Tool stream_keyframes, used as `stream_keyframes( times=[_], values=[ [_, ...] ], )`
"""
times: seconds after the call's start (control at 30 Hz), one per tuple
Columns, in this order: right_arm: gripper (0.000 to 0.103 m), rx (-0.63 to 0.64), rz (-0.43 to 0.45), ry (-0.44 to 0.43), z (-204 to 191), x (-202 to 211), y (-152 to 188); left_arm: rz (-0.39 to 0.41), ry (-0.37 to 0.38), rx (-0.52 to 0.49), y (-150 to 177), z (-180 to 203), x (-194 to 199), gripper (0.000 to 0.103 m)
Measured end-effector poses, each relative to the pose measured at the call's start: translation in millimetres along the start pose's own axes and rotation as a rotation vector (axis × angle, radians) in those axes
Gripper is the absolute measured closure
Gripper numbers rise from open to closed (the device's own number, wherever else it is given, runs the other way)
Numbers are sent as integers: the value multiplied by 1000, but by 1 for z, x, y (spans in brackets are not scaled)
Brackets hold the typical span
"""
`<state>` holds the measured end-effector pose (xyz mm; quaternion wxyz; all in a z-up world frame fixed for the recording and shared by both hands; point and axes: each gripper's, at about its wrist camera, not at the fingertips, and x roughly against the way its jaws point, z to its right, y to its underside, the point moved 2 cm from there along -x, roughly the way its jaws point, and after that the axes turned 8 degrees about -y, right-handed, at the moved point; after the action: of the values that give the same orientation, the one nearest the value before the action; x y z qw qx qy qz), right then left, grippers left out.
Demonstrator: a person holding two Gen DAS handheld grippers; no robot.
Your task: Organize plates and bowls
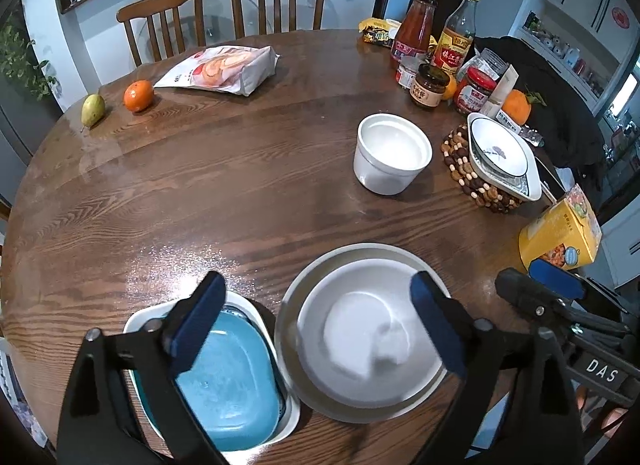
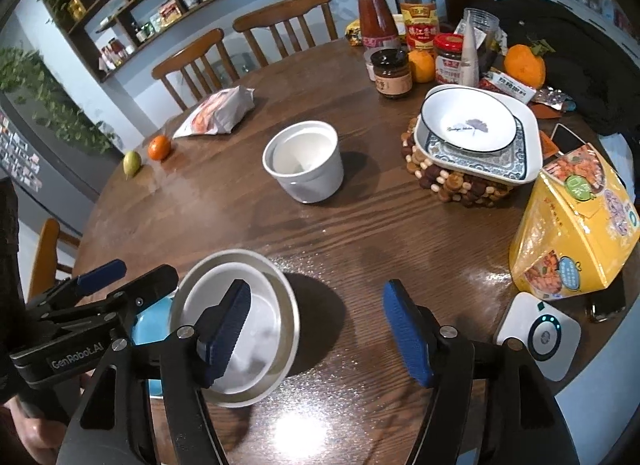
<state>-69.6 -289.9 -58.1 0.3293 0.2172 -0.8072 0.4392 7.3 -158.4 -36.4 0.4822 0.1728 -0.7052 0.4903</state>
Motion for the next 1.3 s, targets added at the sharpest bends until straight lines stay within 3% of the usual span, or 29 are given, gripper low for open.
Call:
stream_keyframes(
  times=[0.33,0.47,0.97,1.3],
  values=[
    [32,-1,17,11,8,8,-8,25,-20,-18,-15,8,7,1],
    [17,2,40,21,6,14,-14,59,-21,-29,-27,12,19,1],
    [17,32,103,22,0,30,-41,222,-4,-65,-81,26,68,1],
    [17,55,171,50,-5,42,-79,287,-24,-65,-120,25,78,1]
  ],
)
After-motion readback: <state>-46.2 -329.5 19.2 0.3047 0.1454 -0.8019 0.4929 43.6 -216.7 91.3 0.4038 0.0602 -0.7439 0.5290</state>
